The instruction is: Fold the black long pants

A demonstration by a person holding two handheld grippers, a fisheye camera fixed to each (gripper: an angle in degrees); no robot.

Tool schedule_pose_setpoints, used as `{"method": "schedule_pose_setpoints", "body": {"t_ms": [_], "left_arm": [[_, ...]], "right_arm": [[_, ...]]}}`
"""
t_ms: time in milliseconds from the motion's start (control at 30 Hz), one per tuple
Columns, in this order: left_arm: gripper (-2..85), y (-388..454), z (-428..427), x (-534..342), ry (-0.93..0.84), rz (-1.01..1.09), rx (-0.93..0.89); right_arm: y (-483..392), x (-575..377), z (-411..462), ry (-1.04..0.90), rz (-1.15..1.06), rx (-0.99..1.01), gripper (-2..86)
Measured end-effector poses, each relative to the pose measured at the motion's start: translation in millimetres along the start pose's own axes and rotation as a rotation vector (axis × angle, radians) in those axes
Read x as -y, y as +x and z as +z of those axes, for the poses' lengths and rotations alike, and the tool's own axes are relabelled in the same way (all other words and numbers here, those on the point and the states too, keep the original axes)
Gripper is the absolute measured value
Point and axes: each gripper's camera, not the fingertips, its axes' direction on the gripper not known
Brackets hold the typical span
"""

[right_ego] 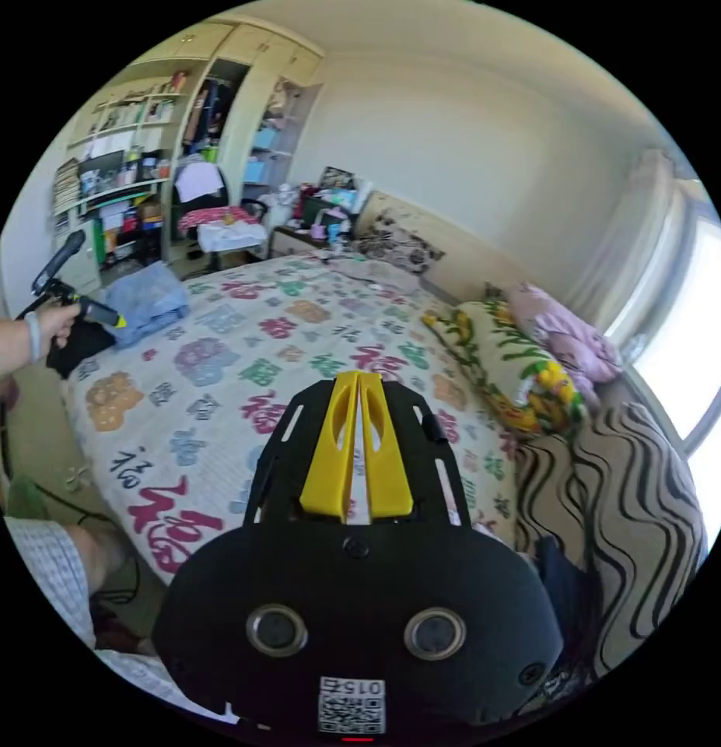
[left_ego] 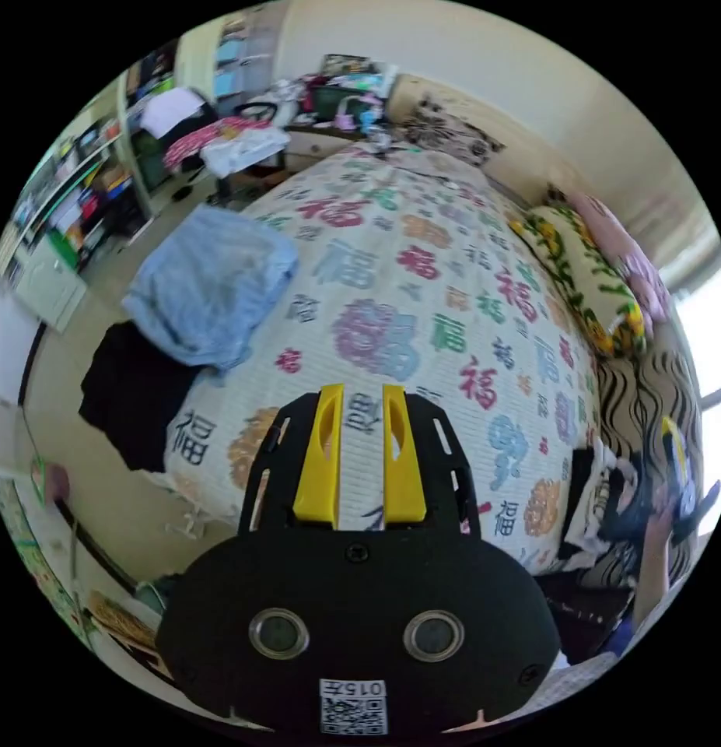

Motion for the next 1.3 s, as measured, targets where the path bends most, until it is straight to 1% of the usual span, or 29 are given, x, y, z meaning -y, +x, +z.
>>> {"method": "schedule_pose_setpoints", "body": {"t_ms": [33, 67, 100, 133, 167, 200, 267, 333, 400, 467, 500, 533, 600, 667, 700, 733, 767, 833, 867, 900, 967, 1000, 1067, 1200, 1233, 1267, 1300], "left_arm": [[8.2, -39, -8, -2, 0.001, -0.078, 0.011], [8.5, -76, -17, -7, 0.011, -0.147, 0.039], [8.6, -94, -20, -9, 0.013, -0.176, 0.062], [9.2, -129, -26, -14, 0.000, -0.225, 0.122], [9.8, -161, -29, -18, -0.031, -0.262, 0.184], [10.0, -177, -29, -19, -0.052, -0.272, 0.208], [10.3, -236, -23, -22, -0.158, -0.293, 0.233], [10.3, -274, -18, -21, -0.213, -0.309, 0.271], [10.3, -307, -22, -18, -0.199, -0.328, 0.331], [10.7, -339, -36, -11, -0.110, -0.320, 0.414], [11.0, -346, -39, -9, -0.092, -0.305, 0.416], [11.3, -359, -42, -3, -0.084, -0.267, 0.424], [11.3, -375, -39, 6, -0.128, -0.203, 0.440], [9.8, -393, -25, 13, -0.234, -0.123, 0.400], [9.2, -397, -24, 14, -0.245, -0.117, 0.402], [5.1, -404, -26, 17, -0.264, -0.114, 0.386], [2.6, -412, -32, 20, -0.284, -0.123, 0.323], [1.6, -419, -51, 16, -0.224, -0.142, 0.233], [1.2, -418, -68, 9, -0.171, -0.131, 0.127], [1.1, -416, -77, 4, -0.148, -0.121, 0.066], [0.5, -388, -115, -18, -0.084, -0.018, -0.153], [0.4, -377, -123, -24, -0.078, 0.020, -0.198], [-0.1, -331, -145, -46, -0.124, 0.134, -0.318], [-0.5, -279, -160, -70, -0.158, 0.235, -0.286], [-0.6, -270, -163, -73, -0.153, 0.265, -0.301], [-0.6, -263, -166, -75, -0.149, 0.283, -0.372], [-0.7, -260, -167, -75, -0.141, 0.288, -0.417]], "right_arm": [[-11, 5, 8, -0.008, -0.017, 0.042, -1.0], [-34, 14, 24, -0.039, -0.039, 0.133, -1.0], [-56, 25, 40, -0.074, -0.043, 0.238, -1.0], [-66, 30, 48, -0.090, -0.042, 0.291, -1.0], [-87, 40, 64, -0.124, -0.028, 0.389, -1.0], [-108, 50, 78, -0.158, -0.030, 0.475, -1.0], [-140, 66, 98, -0.206, -0.044, 0.556, -1.0], [-169, 81, 114, -0.242, -0.067, 0.601, -1.0], [-200, 99, 133, -0.285, -0.090, 0.643, -1.0], [-218, 112, 146, -0.310, -0.102, 0.687, -1.0], [-228, 118, 155, -0.326, -0.113, 0.708, -1.0], [-233, 121, 159, -0.334, -0.119, 0.717, -1.0], [-247, 132, 173, -0.370, -0.138, 0.753, -1.0], [-253, 138, 180, -0.395, -0.138, 0.782, -1.0], [-256, 141, 183, -0.409, -0.139, 0.799, -1.0], [-257, 142, 185, -0.416, -0.142, 0.806, -1.0], [-258, 145, 186, -0.429, -0.150, 0.815, -0.9], [-257, 148, 187, -0.435, -0.155, 0.817, -0.8], [-254, 150, 187, -0.436, -0.154, 0.820, -0.6], [-250, 151, 189, -0.449, -0.144, 0.834, -0.2], [-242, 151, 195, -0.481, -0.120, 0.893, 1.2], [-234, 151, 200, -0.503, -0.083, 0.943, 3.5], [-223, 148, 210, -0.545, -0.012, 1.020, 6.5], [-201, 134, 231, -0.671, 0.184, 1.232, 12.0], [-199, 131, 232, -0.691, 0.189, 1.247, 11.7], [-195, 123, 233, -0.719, 0.208, 1.284, 10.9], [-189, 114, 234, -0.748, 0.248, 1.339, 5.6]]}}
